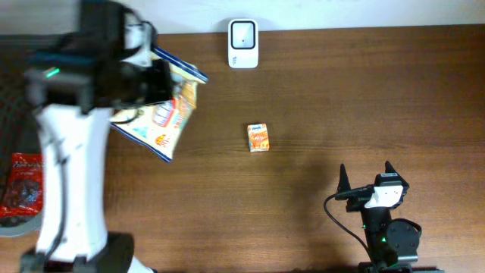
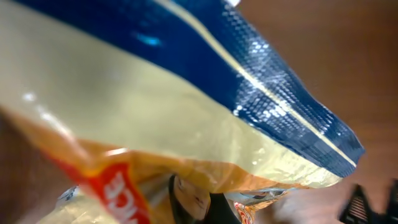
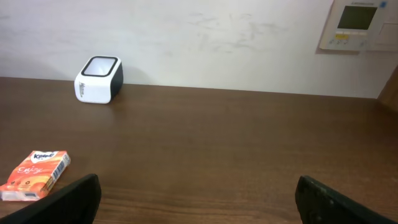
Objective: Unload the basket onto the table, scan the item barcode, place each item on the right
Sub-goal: 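Carry the yellow bag out and drop it beside the orange box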
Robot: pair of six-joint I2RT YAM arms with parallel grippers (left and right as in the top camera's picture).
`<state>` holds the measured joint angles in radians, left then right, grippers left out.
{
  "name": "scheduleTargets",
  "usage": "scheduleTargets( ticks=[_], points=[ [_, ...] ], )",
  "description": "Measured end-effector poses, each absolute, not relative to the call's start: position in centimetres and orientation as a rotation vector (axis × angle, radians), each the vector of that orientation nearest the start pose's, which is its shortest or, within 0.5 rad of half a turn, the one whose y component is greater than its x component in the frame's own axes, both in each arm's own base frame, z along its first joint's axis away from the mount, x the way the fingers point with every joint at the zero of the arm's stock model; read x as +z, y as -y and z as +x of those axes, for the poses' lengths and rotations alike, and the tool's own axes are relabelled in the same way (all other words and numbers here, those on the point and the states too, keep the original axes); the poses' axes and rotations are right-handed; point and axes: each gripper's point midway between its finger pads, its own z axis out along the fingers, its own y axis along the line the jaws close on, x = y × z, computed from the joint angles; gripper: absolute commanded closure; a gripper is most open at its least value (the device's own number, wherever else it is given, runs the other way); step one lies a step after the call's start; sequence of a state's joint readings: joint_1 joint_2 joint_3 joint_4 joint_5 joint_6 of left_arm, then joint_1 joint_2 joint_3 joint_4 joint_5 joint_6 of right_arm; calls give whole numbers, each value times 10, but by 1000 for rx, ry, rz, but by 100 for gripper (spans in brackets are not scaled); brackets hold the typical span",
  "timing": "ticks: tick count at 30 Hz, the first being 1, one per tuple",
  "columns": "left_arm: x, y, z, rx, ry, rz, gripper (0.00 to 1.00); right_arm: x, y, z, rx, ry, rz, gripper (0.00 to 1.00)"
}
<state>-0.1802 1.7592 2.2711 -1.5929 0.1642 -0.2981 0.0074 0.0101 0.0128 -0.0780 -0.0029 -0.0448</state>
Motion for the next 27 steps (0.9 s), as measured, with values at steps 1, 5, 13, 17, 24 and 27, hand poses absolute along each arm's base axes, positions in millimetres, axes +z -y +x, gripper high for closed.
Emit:
scheduleTargets(
  ticks=[1, 5, 13, 17, 24, 27],
  points=[
    [313, 98, 361, -307, -2732, -156, 100, 158, -2, 246, -26, -1646, -45, 1],
    [259, 106, 372, -109, -2864, -310, 100, 158, -2, 246, -26, -1646, -45, 1],
    [141, 154, 398, 99, -3032, -327, 100, 158, -2, 246, -26, -1646, -45, 1],
    [97, 170, 399, 169, -3099, -291, 100, 158, -2, 246, -26, -1646, -45, 1],
    [73, 174, 409, 183, -3102, -258, 39, 158, -2, 246, -26, -1646, -45, 1],
    [81, 173, 407, 191, -3118, -179, 38, 158, -2, 246, -26, -1646, -45, 1]
  ],
)
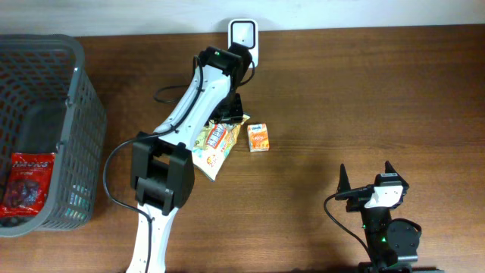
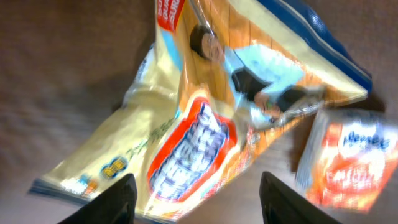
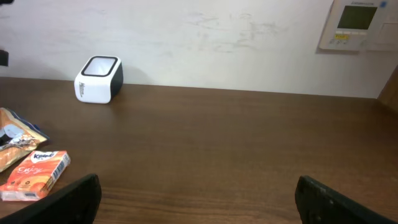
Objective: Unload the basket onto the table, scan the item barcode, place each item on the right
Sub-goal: 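Carry the yellow bag out and drop it beside the orange box, then reach the left gripper into the basket and grasp the red snack bag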
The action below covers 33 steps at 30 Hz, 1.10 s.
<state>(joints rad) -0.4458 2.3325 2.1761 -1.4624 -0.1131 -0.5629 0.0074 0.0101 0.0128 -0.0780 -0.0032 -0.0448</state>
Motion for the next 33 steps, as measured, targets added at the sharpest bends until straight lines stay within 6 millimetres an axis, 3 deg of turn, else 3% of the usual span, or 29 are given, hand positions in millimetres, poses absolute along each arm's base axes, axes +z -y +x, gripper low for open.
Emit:
scheduleTargets(
  ticks=[2, 4, 5, 6, 9, 12, 14, 18, 20, 23, 27, 29, 31, 33],
  points=[
    [97, 172, 406, 193, -3123, -148, 37, 158, -2, 246, -26, -1645, -45, 1],
    [130, 172, 413, 153, -3081, -122, 34, 158, -2, 246, -26, -1646, -45, 1],
    [146, 172, 416, 129, -3053, -114, 1, 158, -2, 246, -26, -1646, -46, 1],
    [178, 172, 428, 62, -2968, -86, 1, 158, -2, 246, -26, -1646, -46, 1],
    [230, 172, 442, -54, -2813, -33, 1, 158, -2, 246, -26, -1646, -46, 1],
    [291, 154, 440, -123, -2655, -33, 1, 158, -2, 246, -26, -1646, -46, 1],
    [330, 133, 431, -145, -2564, -64, 1, 158, -2, 246, -26, -1646, -45, 1],
    [413, 70, 394, -156, -2352, -182, 1, 158, -2, 246, -26, -1646, -45, 1],
    [459, 21, 359, -124, -2206, -296, 0, 158, -2, 246, -27, -1646, -46, 1],
    [508, -46, 301, -2, -2007, -482, 6, 158, -2, 246, -26, -1646, -46, 1],
    [538, -116, 231, 209, -1811, -743, 9, 158, -2, 246, -26, -1646, -45, 1],
    [537, -138, 213, 281, -1772, -846, 9, 158, -2, 246, -26, -1646, -46, 1],
    [528, -154, 208, 326, -1778, -925, 9, 158, -2, 246, -26, -1646, -45, 1],
    [507, -170, 214, 349, -1838, -998, 9, 158, -2, 246, -27, -1646, -45, 1]
  ],
)
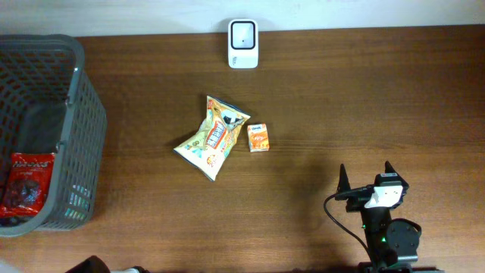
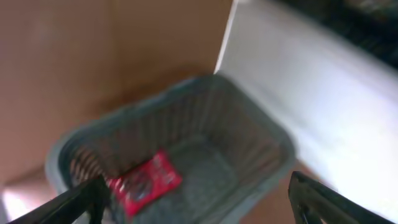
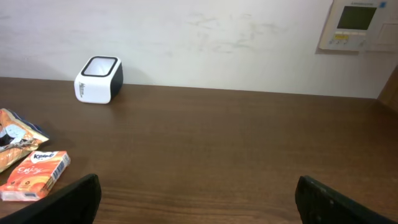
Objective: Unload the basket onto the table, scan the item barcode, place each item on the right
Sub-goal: 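Reach the left gripper into the basket and grasp the red snack bag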
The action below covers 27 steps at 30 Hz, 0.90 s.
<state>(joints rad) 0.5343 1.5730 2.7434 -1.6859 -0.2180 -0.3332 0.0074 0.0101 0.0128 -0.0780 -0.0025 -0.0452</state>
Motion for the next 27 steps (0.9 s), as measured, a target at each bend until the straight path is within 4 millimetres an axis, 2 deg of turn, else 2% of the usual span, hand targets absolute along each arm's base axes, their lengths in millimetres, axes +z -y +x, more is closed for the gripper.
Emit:
scheduleTargets(
  ticks=[3, 4, 6, 8, 10, 15, 20, 27],
  points=[
    [463, -198, 239, 373, -1970, -1093, 9, 158, -2, 246, -26, -1646, -46, 1],
    [436, -212, 255, 388, -2040, -1134, 9, 158, -2, 246, -26, -1646, -46, 1],
    [406, -227, 269, 419, -2115, -1176, 10, 158, -2, 246, -26, -1646, -46, 1],
    [377, -237, 276, 448, -2193, -1214, 10, 158, -2, 246, -26, -1646, -46, 1],
    [336, -248, 281, 500, -2312, -1260, 10, 158, -2, 246, -26, -1646, -46, 1],
    [253, -269, 292, 617, -2542, -1294, 11, 158, -2, 246, -26, -1646, -46, 1],
    [192, -277, 297, 662, -2748, -1220, 10, 158, -2, 246, -26, -1646, -45, 1],
    [137, -283, 289, 745, -2891, -1166, 14, 158, -2, 246, -26, -1646, -45, 1]
  ],
)
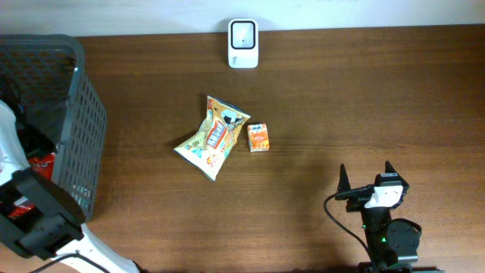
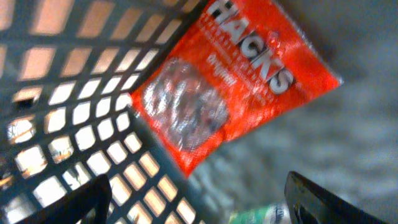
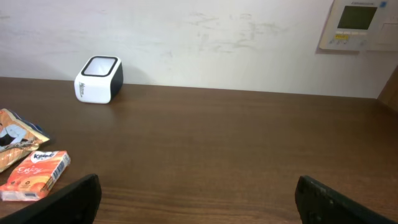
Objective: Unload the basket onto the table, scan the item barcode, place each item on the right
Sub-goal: 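Reach the left gripper into the basket and grasp the red snack bag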
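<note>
The white barcode scanner (image 1: 242,34) stands at the table's far edge, and it shows too in the right wrist view (image 3: 98,79). A yellow chip bag (image 1: 211,136) and a small orange box (image 1: 258,138) lie side by side mid-table. My left gripper (image 2: 199,211) is open, down inside the grey basket (image 1: 79,114), just over a red Hacks bag (image 2: 236,81). My left arm (image 1: 34,216) reaches into the basket from the near left. My right gripper (image 1: 366,178) rests open and empty at the near right.
Close to the left fingers (image 2: 81,199) is the basket's mesh wall (image 2: 93,118). A green-labelled item (image 2: 261,216) lies in the basket by the red bag. A wall panel (image 3: 357,25) hangs behind the table's far right.
My left gripper looked at the basket from well above; now it is low inside it, close over the red bag, and my left arm shows again overhead. The right arm has not moved.
First my left gripper had the chip bag in the air over the table's left. Then it stood open above the bag, which lay beside the orange box. After that it was high over the basket, and now it is inside it.
</note>
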Robot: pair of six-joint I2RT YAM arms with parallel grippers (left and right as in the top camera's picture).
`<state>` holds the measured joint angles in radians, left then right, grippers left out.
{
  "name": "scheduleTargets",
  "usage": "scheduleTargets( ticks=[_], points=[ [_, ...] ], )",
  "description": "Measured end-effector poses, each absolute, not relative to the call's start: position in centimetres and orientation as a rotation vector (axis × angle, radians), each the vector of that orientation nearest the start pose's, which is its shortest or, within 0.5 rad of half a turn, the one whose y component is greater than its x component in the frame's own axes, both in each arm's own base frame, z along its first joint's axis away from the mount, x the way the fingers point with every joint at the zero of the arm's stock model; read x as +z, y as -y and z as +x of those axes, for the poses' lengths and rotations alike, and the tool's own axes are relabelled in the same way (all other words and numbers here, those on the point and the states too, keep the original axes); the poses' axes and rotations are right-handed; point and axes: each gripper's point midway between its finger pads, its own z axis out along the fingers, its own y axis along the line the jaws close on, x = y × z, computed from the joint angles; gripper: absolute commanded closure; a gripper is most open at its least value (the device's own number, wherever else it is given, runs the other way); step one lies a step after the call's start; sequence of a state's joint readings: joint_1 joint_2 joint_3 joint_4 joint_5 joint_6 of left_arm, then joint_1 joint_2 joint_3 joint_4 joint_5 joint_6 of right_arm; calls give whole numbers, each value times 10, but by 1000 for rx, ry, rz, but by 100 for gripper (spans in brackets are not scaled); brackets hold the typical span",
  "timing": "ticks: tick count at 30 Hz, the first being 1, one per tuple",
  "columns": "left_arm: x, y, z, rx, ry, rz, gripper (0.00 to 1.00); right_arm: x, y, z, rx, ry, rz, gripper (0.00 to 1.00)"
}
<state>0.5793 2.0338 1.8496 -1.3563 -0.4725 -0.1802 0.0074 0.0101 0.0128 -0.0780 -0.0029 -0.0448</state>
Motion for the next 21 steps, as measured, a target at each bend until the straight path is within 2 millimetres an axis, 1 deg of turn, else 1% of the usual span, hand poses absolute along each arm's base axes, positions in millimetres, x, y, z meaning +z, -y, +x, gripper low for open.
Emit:
scheduleTargets(
  ticks=[5, 6, 7, 10, 13, 15, 16, 17, 21],
  points=[
    [94, -281, 284, 760, -2939, -1122, 15, 158, -2, 246, -26, -1646, -45, 1],
    [82, -279, 281, 760, -2961, -1101, 15, 158, -2, 246, -26, -1646, -45, 1],
    [75, -278, 278, 759, -2976, -1093, 15, 158, -2, 246, -26, -1646, -45, 1],
    [54, -280, 280, 770, -2952, -1074, 14, 158, -2, 246, -26, -1646, -45, 1],
    [47, -286, 286, 790, -2902, -1069, 16, 158, -2, 246, -26, -1646, -45, 1],
    [48, -292, 293, 802, -2857, -1069, 28, 158, -2, 246, -26, -1646, -46, 1],
    [47, -293, 294, 802, -2853, -1064, 37, 158, -2, 246, -26, -1646, -45, 1],
    [46, -294, 294, 797, -2851, -1062, 40, 158, -2, 246, -26, -1646, -45, 1],
    [44, -297, 291, 772, -2847, -1083, 39, 158, -2, 246, -26, -1646, -45, 1]
  ],
)
